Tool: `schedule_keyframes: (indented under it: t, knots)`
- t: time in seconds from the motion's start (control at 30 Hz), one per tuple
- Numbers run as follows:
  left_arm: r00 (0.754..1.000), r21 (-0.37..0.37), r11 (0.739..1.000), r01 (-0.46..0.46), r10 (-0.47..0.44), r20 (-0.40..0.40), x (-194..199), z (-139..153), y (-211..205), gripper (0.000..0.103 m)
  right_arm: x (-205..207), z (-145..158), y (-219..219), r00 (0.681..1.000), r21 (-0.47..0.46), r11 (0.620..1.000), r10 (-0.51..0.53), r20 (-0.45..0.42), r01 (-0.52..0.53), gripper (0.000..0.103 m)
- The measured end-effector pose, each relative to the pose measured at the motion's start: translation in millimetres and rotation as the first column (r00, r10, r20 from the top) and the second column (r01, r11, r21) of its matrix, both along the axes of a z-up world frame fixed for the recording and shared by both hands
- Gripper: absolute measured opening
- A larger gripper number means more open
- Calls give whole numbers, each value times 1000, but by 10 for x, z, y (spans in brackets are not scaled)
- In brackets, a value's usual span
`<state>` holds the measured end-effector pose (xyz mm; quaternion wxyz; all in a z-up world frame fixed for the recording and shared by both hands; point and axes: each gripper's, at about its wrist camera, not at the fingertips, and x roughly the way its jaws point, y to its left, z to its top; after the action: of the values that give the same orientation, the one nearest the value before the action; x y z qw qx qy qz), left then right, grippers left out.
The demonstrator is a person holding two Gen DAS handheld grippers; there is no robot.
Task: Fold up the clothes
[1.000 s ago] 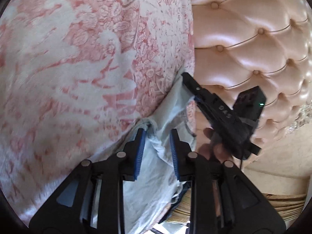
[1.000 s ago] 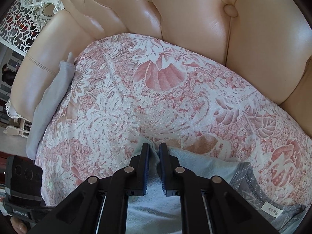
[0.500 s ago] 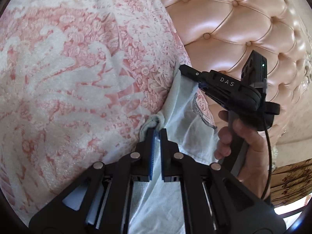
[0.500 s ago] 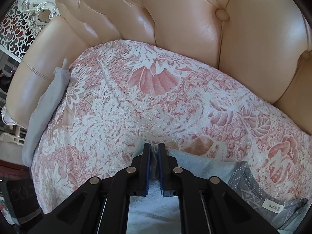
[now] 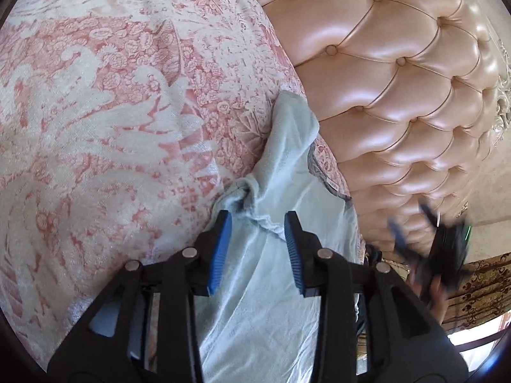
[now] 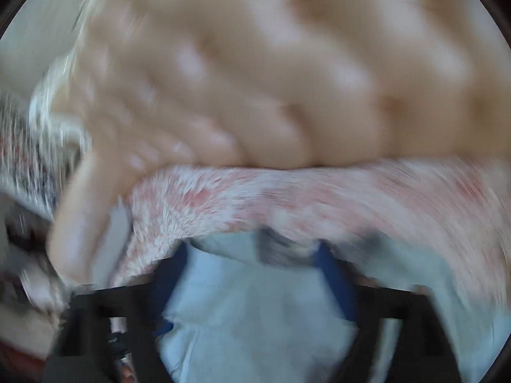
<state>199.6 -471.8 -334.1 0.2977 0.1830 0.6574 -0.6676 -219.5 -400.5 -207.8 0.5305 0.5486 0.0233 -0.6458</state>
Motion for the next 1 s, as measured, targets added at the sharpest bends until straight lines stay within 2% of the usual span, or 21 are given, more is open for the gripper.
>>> schedule_keyframes:
  t: [0.03,0.1,0.2,0.33,0.37,0.43,0.5,0.53,0.7,0.83,1.0]
  knots:
    - [1000,8,1000,-4,4,-6,20,4,10,38,-160,-46,343,995,-15,997,-74,60,75,91]
    - [1000,23,1000,-14,15,-16,62,18,32,39,-372,-211,837,967,-27,986,-158,198,166,91]
    - [999,29,999,-37,37,-26,167,88,103,46,-441,-396,1070,949,2,983,-179,259,185,91]
    - [996,35,997,-75,76,-40,327,160,195,47,-436,-608,1175,932,28,984,-177,316,178,90]
    - [996,33,996,-82,84,-43,375,182,221,47,-400,-626,1124,935,36,987,-160,315,157,89]
    - [994,31,995,-94,96,-50,458,216,256,47,-326,-662,1022,941,51,992,-126,313,116,80]
    - [993,29,994,-105,107,-57,534,246,281,47,-253,-698,919,946,67,995,-92,312,75,63]
    - [992,28,993,-110,112,-61,572,260,294,47,-218,-715,871,948,76,996,-77,310,56,61]
    - [991,12,994,-111,112,-75,655,319,282,48,-163,-742,897,968,157,984,-116,221,81,61]
    - [990,10,994,-113,113,-82,655,326,278,49,-153,-654,956,977,156,983,-124,172,97,62]
    - [993,-10,996,-84,83,-87,606,376,313,49,-200,-785,882,978,199,976,-121,171,86,62]
